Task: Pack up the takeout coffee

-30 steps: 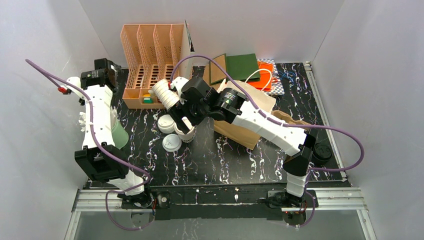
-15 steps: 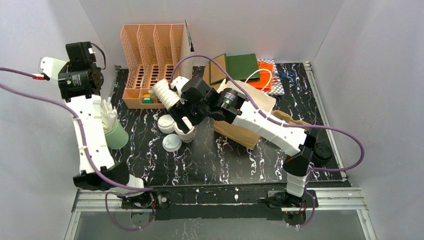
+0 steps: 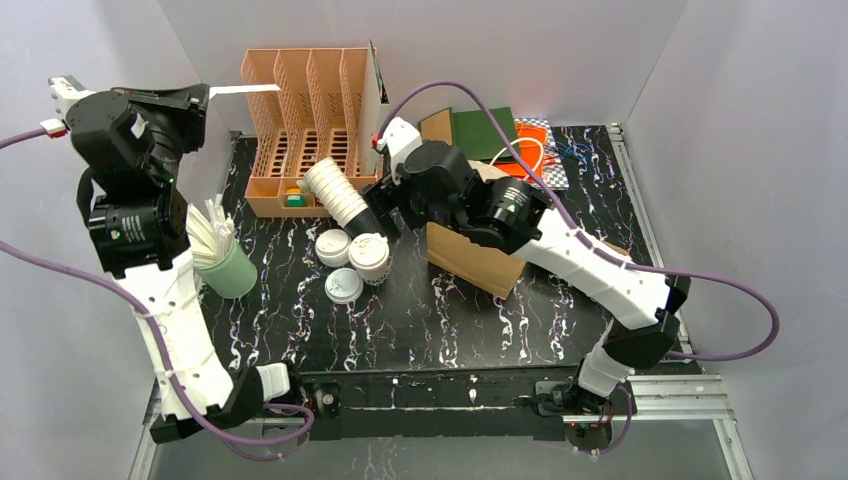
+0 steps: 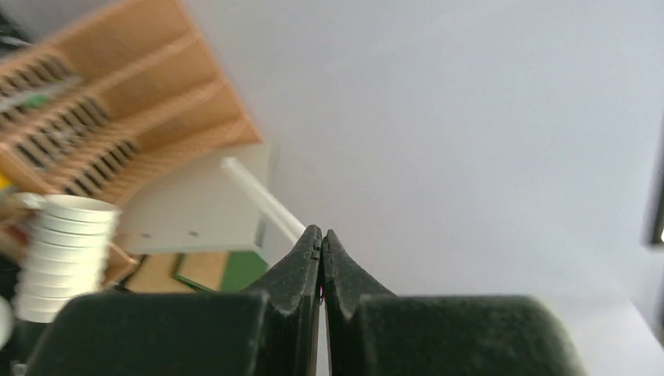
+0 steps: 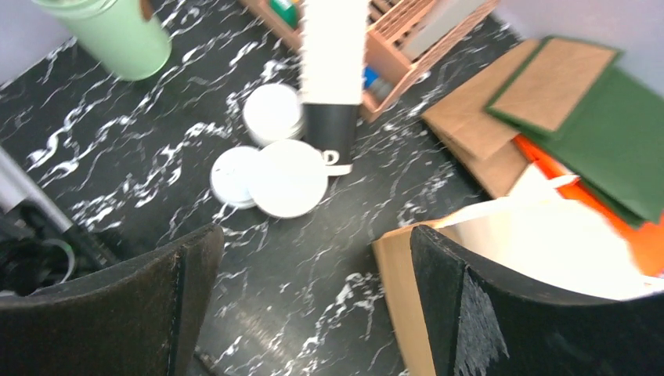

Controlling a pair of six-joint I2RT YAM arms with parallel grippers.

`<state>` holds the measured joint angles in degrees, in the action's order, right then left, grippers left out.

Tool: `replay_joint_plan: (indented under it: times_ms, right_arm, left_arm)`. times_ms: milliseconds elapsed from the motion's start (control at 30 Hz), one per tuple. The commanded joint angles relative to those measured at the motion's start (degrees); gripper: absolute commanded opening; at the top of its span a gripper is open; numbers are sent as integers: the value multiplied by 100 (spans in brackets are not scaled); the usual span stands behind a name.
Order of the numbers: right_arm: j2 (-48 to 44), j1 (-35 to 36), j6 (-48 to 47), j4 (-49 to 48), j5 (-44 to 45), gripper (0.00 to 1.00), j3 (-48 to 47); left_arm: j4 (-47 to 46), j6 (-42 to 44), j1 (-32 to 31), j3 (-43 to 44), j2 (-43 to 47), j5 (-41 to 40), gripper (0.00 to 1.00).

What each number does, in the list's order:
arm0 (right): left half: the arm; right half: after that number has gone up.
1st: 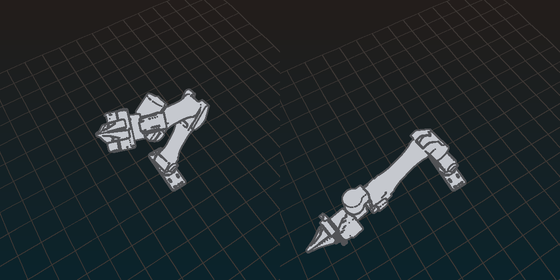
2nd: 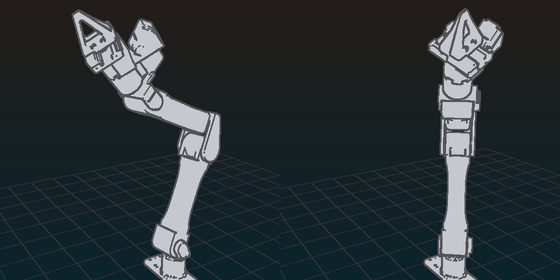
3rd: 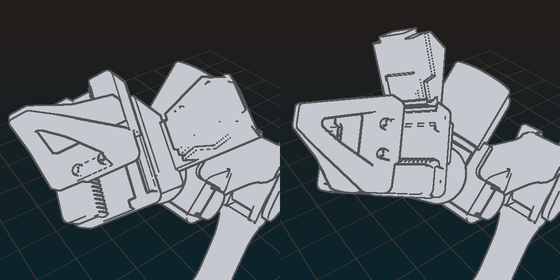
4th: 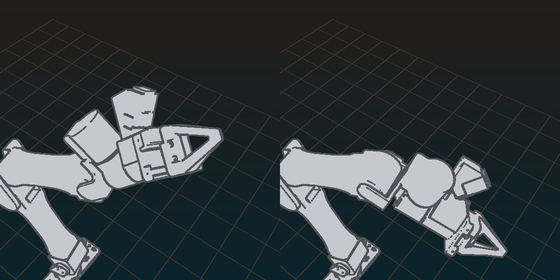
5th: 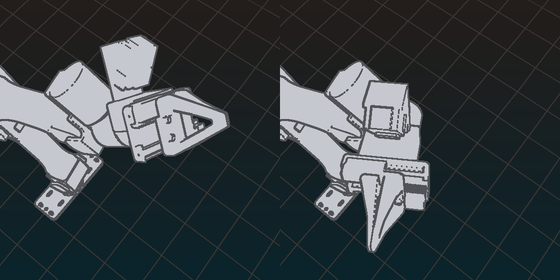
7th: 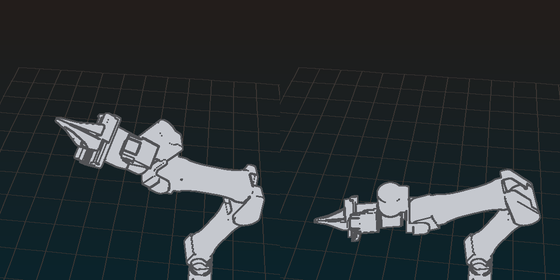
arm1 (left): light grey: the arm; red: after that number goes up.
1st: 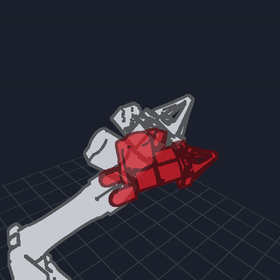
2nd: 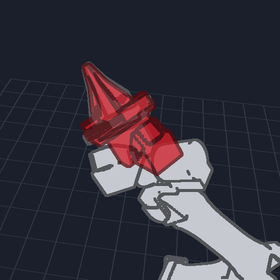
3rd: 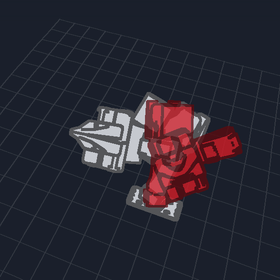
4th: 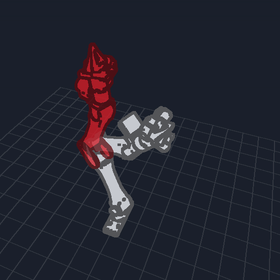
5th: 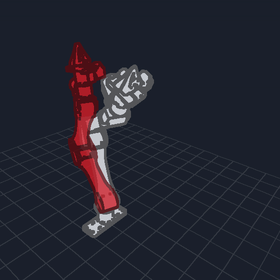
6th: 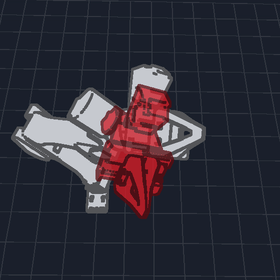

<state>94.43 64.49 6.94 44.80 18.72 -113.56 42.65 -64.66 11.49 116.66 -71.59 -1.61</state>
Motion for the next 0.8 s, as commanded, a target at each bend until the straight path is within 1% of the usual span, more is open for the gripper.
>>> replay_joint_plan:
  times_ms: [0,167,233,300,367,467,500,567,667,767]
  right_arm:
    - [-450,-7,-653,-774,1168,97,32]
    - [-979,-7,-1582,-1423,2036,97,463]
    - [-1163,-9,-1883,-1644,2425,98,682]
    - [-1375,-8,-2223,-1957,2815,98,987]
    - [-1565,-8,-2527,-2352,3232,98,1340]
    - [-1816,-7,-3040,-3071,3847,98,1854]
    - [-1869,-15,-3278,-3428,4248,98,2015]
    - [-1874,-87,-3612,-3932,4630,98,2172]
    - [-1907,-258,-3627,-4120,4870,98,2265]
    - [-2005,-472,-3626,-4420,5093,98,2439]
  left_arm:
    - [-648,-553,8,-216,-31,2106,0]
    - [-839,-271,8,-335,-276,3315,0]
    - [-891,-293,-8,-350,-392,3728,0]
    - [-1051,-384,-227,-424,-421,3755,0]
    - [-1245,-445,-672,-522,-435,3540,0]
    - [-1371,-411,-2039,-643,-623,3071,0]
    - [-1374,-370,-2449,-622,-725,2904,0]
    - [-1375,-250,-3079,-429,-981,2757,0]
    - [-1378,-156,-3595,-172,-1216,2475,0]
    - [-1412,-71,-3930,-39,-1387,2464,0]
